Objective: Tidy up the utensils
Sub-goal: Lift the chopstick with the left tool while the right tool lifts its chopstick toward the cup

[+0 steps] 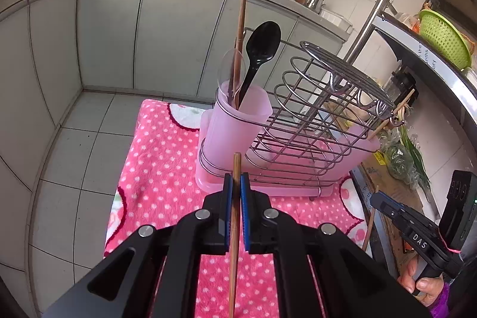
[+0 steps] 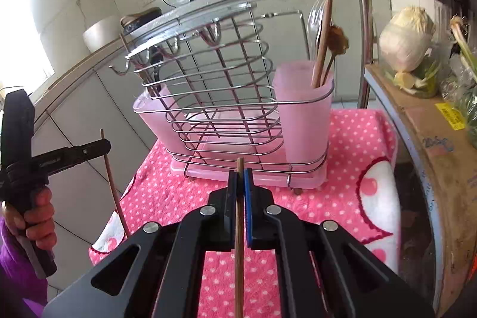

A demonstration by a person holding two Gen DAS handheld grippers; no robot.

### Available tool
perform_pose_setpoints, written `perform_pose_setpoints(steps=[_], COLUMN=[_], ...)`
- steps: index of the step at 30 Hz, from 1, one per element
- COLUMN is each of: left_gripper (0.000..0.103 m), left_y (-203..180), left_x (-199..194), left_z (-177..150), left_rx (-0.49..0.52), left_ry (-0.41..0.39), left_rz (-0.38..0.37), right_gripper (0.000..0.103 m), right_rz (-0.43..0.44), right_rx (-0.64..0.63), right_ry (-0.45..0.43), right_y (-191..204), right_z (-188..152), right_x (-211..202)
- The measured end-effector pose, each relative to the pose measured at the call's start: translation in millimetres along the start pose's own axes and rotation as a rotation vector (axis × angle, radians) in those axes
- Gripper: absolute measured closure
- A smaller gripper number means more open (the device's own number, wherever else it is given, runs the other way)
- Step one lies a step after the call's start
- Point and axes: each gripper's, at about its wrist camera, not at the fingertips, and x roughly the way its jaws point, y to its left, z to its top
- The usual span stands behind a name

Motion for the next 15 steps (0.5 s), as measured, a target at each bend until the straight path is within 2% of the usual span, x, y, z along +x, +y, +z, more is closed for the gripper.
perform_pose_setpoints(steps=[6, 15], left_gripper=[0.098, 0.098], left_y=[-2.3, -11.3], left_x=[-8.7, -23.3], left_z=[-1.8, -13.8], left_rx=[0.004, 0.035], left_ry=[-0.014, -0.065], left_rz=[-0.002, -0.014], right_gripper=[0.098, 0.098], right_rz=[0.03, 0.022], right_rx=[0.022, 0.005], right_ry=[-0.138, -0.164], right_y=[-3.5, -0.8], right_z=[-4.1, -16.0], right_x=[-37.8, -41.8])
